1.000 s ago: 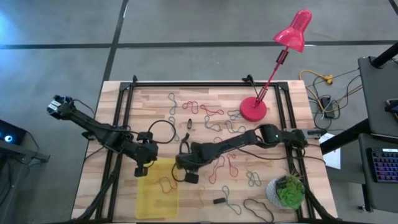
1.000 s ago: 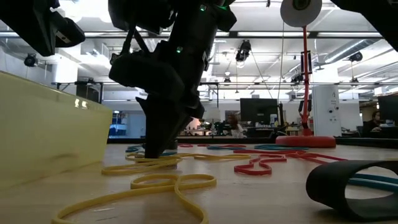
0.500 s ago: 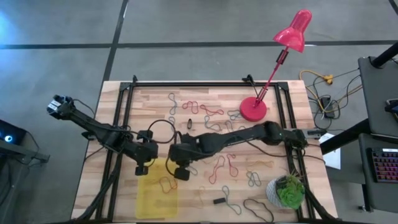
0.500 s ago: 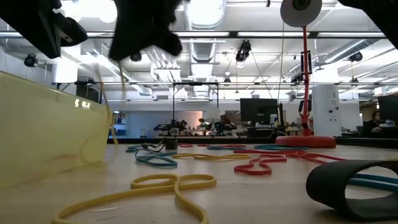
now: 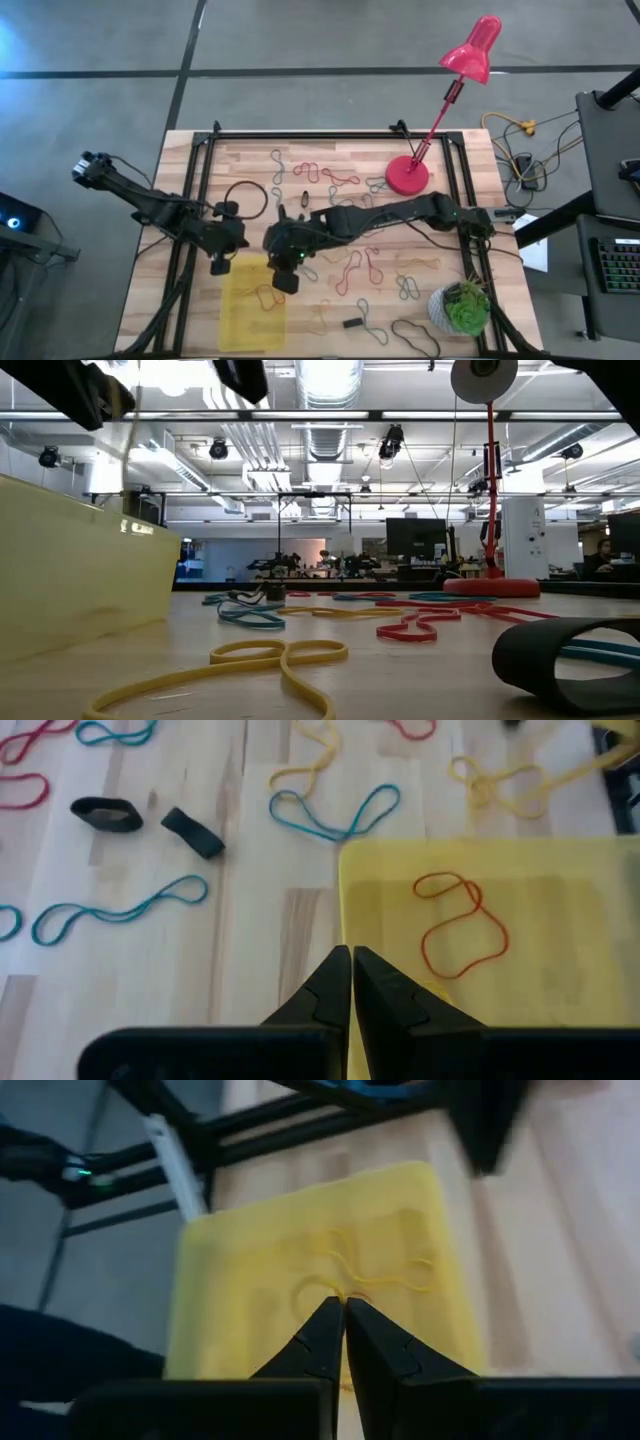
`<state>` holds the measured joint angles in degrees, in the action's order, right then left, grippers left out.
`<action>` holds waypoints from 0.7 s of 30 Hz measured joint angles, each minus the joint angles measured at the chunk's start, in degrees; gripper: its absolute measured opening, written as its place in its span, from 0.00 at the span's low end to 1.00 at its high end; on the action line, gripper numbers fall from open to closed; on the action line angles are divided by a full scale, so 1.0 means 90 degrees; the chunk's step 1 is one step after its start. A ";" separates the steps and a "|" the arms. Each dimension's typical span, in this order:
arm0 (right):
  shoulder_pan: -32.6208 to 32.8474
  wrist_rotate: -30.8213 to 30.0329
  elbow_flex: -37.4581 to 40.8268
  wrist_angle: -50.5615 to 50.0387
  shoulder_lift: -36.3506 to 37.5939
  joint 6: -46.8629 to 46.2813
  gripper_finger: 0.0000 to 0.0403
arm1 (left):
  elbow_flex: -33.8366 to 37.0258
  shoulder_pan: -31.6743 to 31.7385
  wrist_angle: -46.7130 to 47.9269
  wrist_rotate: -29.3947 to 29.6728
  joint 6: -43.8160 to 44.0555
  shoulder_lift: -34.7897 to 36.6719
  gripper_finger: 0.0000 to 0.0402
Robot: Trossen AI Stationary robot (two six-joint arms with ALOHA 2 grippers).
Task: Pick and place rubber bands into bin
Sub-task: Put the yellow rubber band into the bin
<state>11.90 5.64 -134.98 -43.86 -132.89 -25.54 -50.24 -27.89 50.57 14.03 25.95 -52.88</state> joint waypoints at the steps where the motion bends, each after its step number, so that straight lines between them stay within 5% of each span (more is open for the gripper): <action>1: 0.0000 0.0097 0.0001 0.0051 -0.0014 -0.0001 0.02 | 0.0000 0.0002 0.0006 0.0000 -0.0050 0.0057 0.00; 14: -0.0144 0.1787 0.0012 0.1223 -0.0756 -0.0651 0.03 | 0.0000 0.0008 -0.0043 0.0781 -0.0329 0.0121 0.00; 21: -0.0141 0.1953 0.0013 0.1409 -0.0887 -0.0720 0.20 | -0.0039 0.0018 -0.0040 0.0891 -0.0311 0.0143 0.07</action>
<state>10.63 23.22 -134.86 -31.18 -140.87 -32.02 -50.59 -27.73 50.21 22.05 23.15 -51.59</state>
